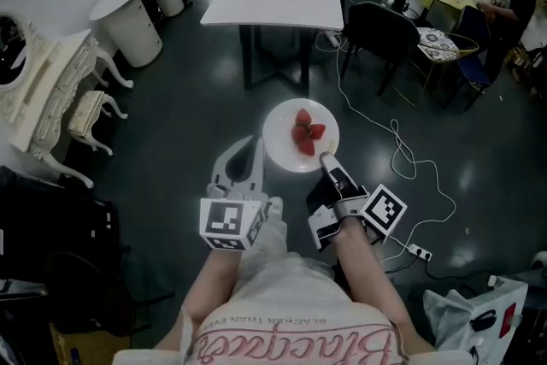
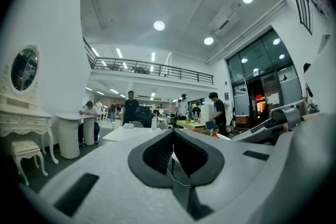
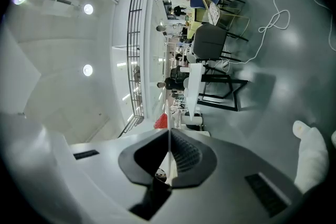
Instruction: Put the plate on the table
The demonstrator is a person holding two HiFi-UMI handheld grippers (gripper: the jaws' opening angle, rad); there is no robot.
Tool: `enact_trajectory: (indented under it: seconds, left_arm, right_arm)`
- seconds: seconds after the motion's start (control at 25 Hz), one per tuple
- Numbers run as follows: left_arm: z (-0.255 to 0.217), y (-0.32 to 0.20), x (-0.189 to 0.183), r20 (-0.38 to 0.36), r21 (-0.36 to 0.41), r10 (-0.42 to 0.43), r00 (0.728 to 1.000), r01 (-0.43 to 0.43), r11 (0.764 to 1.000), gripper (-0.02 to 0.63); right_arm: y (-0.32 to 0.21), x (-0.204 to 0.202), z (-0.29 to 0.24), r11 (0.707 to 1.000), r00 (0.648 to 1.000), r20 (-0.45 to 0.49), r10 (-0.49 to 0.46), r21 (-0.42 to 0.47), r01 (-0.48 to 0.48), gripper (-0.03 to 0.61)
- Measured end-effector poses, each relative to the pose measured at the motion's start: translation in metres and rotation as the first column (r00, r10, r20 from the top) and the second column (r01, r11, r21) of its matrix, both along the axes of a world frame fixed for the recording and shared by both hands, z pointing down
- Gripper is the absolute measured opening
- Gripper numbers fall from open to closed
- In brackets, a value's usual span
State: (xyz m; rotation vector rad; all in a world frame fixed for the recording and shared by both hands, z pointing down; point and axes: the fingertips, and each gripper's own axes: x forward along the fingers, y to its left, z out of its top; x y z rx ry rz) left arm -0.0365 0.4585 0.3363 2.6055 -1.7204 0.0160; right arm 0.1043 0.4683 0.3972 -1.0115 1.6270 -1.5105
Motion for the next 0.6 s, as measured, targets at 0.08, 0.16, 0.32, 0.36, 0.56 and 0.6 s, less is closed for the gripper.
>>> enact_trajectory:
  seconds: [0.08,0.16,0.32,0.36,0.56,0.6]
  left_arm:
    - [0.0,-0.023,0.0,-0.003,0.006,0.006,1.0,-0.006,1.0,0.005]
    - [-0.002,-0.048,-0.001,-0.004,0.012,0.013,1.0,-0.013,1.0,0.005]
    - [-0.007,-0.094,-0.006,0.01,0.013,0.032,0.999,-0.032,0.999,0.005]
    - [-0.007,-0.104,-0.008,0.015,0.01,0.036,0.999,-0.036,0.999,0.005]
    - [-0.011,-0.166,-0.019,0.019,-0.001,0.057,0.998,-0.057,0.998,0.005]
    - [-0.014,-0.186,-0.024,0.015,-0.005,0.061,0.998,-0.06,0.998,0.005]
  right_arm:
    - [-0.022,0.0,0.0,1.0,1.0,-0.005,0.0,0.006,0.0,0.014]
    - [-0.046,0.0,-0.001,1.0,1.0,-0.001,0.004,0.007,-0.004,0.014]
    - [-0.093,-0.006,-0.002,1.0,1.0,0.017,0.015,0.01,-0.015,0.014]
    - [-0.104,-0.009,-0.003,1.0,1.0,0.023,0.02,0.011,-0.021,0.014]
    - [-0.165,-0.023,-0.007,0.999,0.999,0.028,0.034,-0.006,-0.033,0.014]
    - [-0.184,-0.027,-0.01,0.999,0.999,0.022,0.033,-0.012,-0.033,0.014]
